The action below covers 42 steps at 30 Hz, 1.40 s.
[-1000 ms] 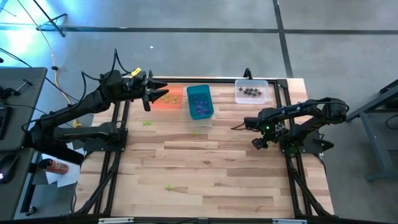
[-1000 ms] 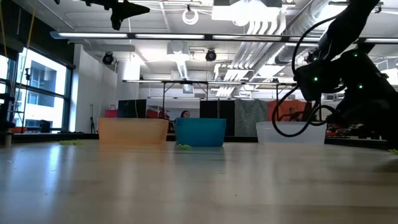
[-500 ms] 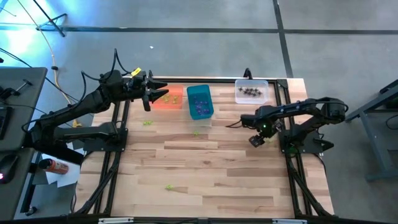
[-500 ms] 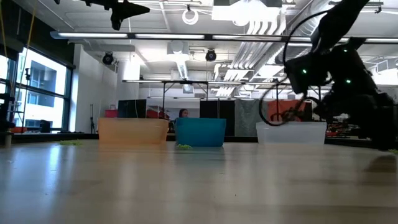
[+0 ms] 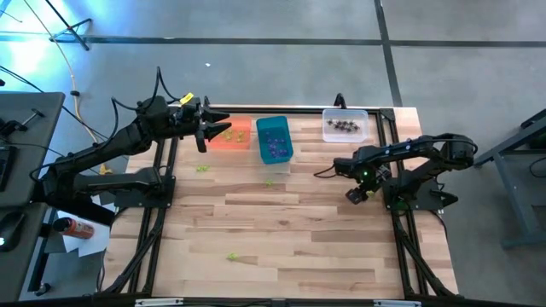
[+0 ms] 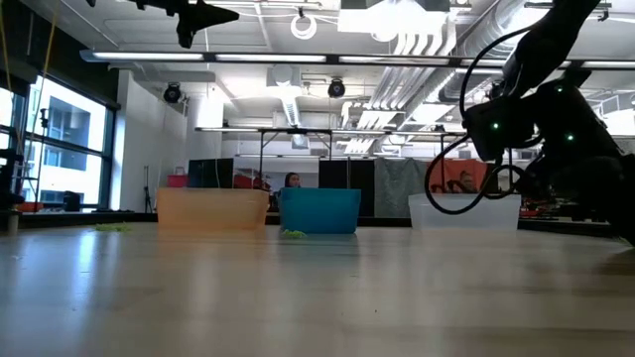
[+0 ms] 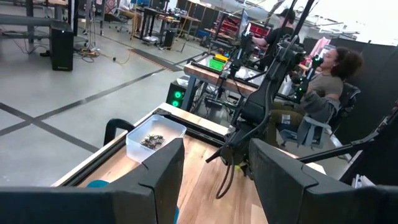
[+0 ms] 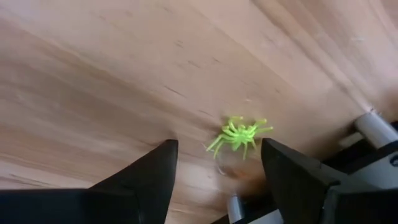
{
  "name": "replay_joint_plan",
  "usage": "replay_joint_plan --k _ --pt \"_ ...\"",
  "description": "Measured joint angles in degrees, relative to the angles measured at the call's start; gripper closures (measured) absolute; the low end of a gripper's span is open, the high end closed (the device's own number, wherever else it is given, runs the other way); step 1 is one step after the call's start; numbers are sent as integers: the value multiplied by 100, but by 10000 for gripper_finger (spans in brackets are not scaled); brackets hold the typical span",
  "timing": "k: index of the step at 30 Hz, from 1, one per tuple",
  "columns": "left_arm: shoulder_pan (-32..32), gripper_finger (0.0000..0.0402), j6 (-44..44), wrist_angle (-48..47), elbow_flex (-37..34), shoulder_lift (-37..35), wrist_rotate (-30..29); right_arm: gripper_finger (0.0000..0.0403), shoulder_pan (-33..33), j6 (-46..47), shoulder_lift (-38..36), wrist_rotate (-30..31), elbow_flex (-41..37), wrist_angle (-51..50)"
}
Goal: Sort Halloween decoration
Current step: Put the green spider toy into the orange bin
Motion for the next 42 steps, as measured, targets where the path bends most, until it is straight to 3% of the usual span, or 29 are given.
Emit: replay_joint_plan --k 4,10,12,18,23,30,34,42 --pt "0 232 0 0 1 -1 0 232 3 -130 2 -19 9 41" --pt "0 232 2 0 1 1 2 368 2 -121 1 -28 43 52" --pt "0 232 2 0 1 1 2 393 2 -282 -29 -33 125 47" --pt "0 232 3 0 1 -1 2 400 15 -1052 -213 -136 838 -163" --pt "2 232 47 1 1 -1 -6 402 -37 -1797 -376 50 1908 44" --pt "-20 232 592 15 10 109 15 402 -75 -3719 -383 58 3385 1971" --pt "-176 232 981 399 8 393 262 402 -79 -4178 -300 -109 3817 3132" --pt "-772 232 1710 1811 8 1137 496 403 -17 -4386 334 -1025 4876 3359"
